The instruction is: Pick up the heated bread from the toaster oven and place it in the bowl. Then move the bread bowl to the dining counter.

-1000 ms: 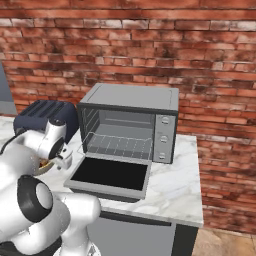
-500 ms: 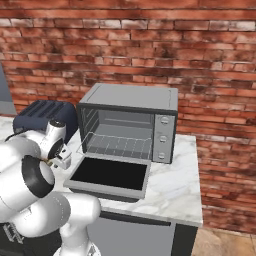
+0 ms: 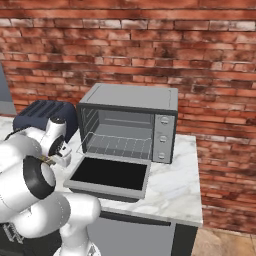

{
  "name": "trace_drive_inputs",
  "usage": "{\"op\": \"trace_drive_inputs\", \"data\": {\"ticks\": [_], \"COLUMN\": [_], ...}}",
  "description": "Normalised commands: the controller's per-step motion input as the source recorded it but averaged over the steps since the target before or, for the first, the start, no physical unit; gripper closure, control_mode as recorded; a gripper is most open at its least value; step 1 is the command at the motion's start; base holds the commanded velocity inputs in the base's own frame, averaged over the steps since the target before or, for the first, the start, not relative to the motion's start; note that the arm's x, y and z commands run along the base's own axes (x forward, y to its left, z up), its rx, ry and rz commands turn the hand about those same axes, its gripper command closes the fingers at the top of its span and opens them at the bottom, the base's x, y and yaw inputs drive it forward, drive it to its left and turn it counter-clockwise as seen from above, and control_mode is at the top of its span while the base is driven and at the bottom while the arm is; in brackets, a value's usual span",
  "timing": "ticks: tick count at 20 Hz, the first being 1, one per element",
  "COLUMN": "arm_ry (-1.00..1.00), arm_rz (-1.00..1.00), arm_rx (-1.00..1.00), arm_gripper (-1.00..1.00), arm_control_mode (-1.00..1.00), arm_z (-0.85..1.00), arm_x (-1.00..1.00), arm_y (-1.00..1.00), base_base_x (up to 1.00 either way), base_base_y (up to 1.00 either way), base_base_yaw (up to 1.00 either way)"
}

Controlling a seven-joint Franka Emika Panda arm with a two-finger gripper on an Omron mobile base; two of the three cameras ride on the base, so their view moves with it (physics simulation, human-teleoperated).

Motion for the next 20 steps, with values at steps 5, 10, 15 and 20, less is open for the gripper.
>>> {"op": "trace_drive_inputs", "data": {"ticks": [5,10,15,20], "arm_ry": [-0.16,-0.28,-0.34,-0.11], "arm_rz": [-0.05,-0.06,-0.07,-0.07], "arm_rx": [0.02,0.06,0.04,0.14], "arm_gripper": [1.00,1.00,1.00,1.00], "arm_control_mode": [-1.00,-1.00,-1.00,-1.00], "arm_z": [0.79,1.00,1.00,1.00], "arm_x": [-0.70,-0.82,-0.82,-0.60], "arm_y": [-0.23,-0.40,-0.34,-0.58], "base_base_x": [0.00,0.00,0.00,0.00], "base_base_y": [0.00,0.00,0.00,0.00], "base_base_yaw": [0.00,0.00,0.00,0.00]}}
